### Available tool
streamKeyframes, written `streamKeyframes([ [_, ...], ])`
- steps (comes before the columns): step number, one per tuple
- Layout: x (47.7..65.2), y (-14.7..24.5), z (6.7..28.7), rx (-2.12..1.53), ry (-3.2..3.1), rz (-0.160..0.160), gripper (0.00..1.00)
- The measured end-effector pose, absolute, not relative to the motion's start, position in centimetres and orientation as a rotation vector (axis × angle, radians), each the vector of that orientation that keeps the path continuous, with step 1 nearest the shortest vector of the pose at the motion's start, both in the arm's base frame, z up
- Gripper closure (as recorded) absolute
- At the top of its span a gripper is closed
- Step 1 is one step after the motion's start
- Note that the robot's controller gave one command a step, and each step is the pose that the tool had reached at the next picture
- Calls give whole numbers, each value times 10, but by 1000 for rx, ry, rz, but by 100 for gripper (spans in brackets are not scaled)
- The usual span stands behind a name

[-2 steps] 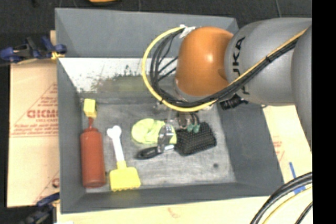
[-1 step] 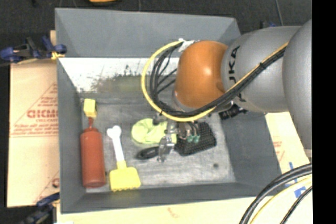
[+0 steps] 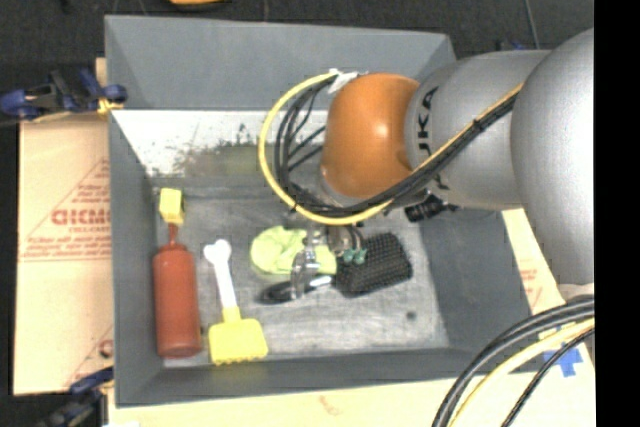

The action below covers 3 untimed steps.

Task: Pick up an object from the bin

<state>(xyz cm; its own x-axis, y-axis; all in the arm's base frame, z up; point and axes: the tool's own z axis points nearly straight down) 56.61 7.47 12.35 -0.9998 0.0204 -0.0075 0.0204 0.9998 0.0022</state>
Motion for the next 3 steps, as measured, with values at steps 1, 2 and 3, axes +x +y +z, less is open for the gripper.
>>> streamKeyframes([
  [1,575,59,74,295,3137,4,0],
  [2,578,71,74,260,3122,3,100],
  [3,578,71,74,261,3122,3,100],
])
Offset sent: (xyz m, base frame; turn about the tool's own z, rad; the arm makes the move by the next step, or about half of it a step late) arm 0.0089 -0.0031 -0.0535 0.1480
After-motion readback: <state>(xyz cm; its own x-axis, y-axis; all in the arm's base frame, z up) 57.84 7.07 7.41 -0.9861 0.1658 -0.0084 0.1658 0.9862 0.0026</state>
